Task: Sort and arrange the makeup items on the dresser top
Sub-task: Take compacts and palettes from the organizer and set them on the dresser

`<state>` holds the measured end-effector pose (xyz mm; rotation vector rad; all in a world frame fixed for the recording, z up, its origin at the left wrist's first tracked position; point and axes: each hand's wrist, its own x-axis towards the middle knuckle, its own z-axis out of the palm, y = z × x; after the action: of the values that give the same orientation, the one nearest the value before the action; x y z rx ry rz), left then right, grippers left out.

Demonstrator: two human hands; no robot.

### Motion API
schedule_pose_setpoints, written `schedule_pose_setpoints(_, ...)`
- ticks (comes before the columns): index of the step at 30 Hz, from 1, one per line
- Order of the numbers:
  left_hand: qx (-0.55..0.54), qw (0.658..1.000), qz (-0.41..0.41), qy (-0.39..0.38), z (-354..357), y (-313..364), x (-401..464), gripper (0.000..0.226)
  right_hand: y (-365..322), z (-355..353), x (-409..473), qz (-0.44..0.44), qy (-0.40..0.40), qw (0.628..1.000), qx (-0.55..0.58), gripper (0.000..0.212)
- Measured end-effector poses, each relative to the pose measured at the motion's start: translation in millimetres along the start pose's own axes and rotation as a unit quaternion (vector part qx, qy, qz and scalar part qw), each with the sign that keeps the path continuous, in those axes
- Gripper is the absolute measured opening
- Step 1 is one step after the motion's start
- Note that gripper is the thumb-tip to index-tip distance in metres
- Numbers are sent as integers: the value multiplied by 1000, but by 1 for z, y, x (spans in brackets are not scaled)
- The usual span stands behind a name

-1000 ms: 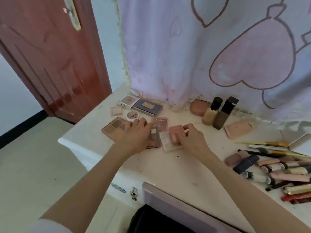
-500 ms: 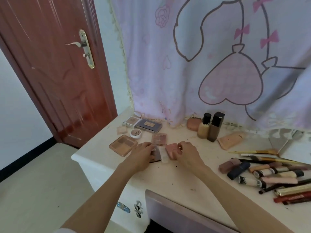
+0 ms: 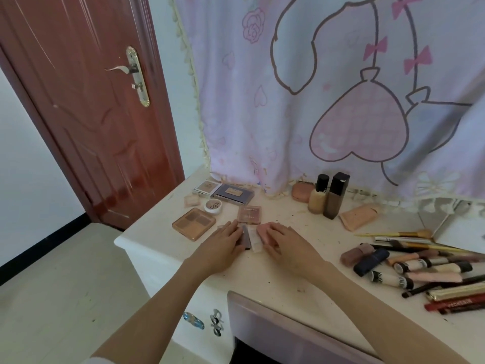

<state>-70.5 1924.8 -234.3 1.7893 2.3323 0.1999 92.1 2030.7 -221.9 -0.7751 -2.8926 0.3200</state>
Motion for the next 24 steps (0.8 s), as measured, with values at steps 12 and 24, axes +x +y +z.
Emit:
schedule_pose_setpoints(12, 4, 996, -52, 79, -39, -69, 37, 50, -15, -16, 100, 2, 32, 997, 69, 35)
schedule_pose_setpoints(24, 12, 994, -106, -3, -26, -118, 126, 61, 9, 14, 206, 17, -56, 998, -6, 60)
